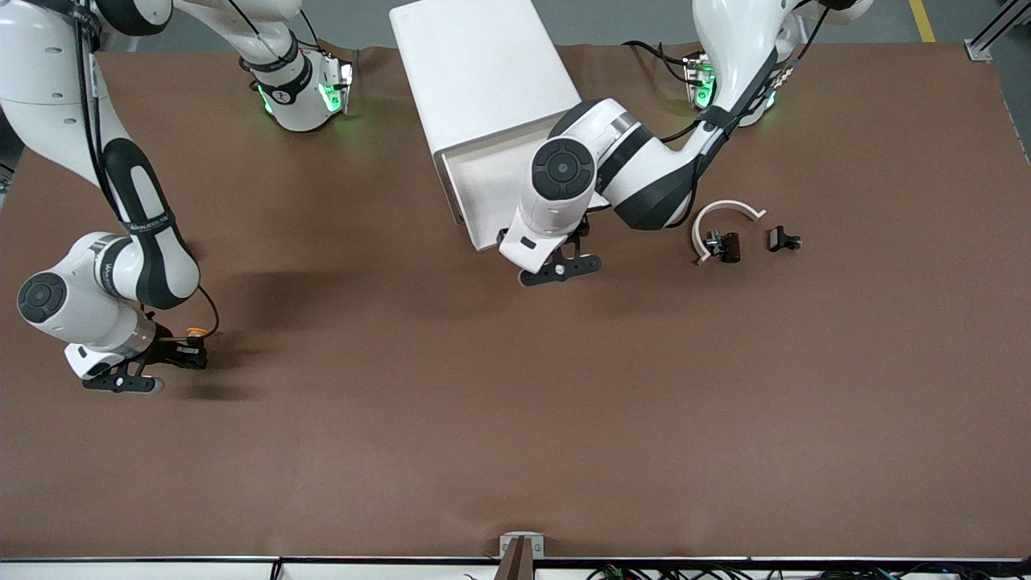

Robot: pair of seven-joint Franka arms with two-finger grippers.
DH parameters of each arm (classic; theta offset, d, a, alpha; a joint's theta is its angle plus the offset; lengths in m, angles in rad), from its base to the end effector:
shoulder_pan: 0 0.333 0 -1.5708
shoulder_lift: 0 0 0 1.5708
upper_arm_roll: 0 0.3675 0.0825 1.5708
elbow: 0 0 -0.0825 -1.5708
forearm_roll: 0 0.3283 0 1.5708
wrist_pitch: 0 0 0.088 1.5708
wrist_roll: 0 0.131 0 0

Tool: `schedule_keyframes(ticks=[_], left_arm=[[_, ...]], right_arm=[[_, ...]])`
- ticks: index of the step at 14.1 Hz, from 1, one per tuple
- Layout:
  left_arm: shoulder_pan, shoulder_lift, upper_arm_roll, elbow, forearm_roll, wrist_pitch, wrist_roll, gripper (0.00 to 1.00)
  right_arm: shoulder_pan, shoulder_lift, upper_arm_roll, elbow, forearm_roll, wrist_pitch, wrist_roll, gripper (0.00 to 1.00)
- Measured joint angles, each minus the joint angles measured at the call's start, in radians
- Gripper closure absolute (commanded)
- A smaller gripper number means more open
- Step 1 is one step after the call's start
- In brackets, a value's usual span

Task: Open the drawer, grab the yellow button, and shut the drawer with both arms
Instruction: 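Set the button beside the orange block while the left gripper pushes the drawer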

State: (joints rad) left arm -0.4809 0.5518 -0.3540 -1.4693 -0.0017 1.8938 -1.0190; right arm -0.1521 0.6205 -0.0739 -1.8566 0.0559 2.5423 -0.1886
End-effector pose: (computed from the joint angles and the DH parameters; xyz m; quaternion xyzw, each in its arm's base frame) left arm 0.4787 -0.4591 0.4104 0.9883 0.1115 -0.1027 0.0182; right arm 0.6295 -0.1391 0.2524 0.9989 -0.0336 0.0320 0.0115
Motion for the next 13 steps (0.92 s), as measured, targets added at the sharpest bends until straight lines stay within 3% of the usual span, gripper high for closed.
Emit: schedule_keyframes(ticks=[5,6,7,8,13], left_arm=[[-0.001,0.0,-0.03,-0.007,-0.039,-0.001,-0.071,0.0],[-0.001,0.0,-0.033,-0.01,-0.059,-0.001,-0.085,0.0],[-0.001,0.0,-0.034,-0.011,-0.075,-0.001,-0.092,0.0],[-0.001,0.0,-0.035,-0.013,-0.086,-0.002,-0.098,0.0],[-0.01,0.0,-0.036,-0.029,-0.136,-0.006,-0.118,0.0]], right_arm=[[-0.016,0.02,0.001,0.002,0.003,0.004,0.0,1.0],[-0.018,0.022,0.001,0.004,0.003,0.005,0.0,0.75],[-0.019,0.023,0.002,0.005,0.003,0.003,0.0,0.3],[-0.019,0.023,0.002,0.006,0.003,0.002,0.0,0.0],[-0.018,0.027,0.012,0.035,0.003,-0.041,0.0,0.0]])
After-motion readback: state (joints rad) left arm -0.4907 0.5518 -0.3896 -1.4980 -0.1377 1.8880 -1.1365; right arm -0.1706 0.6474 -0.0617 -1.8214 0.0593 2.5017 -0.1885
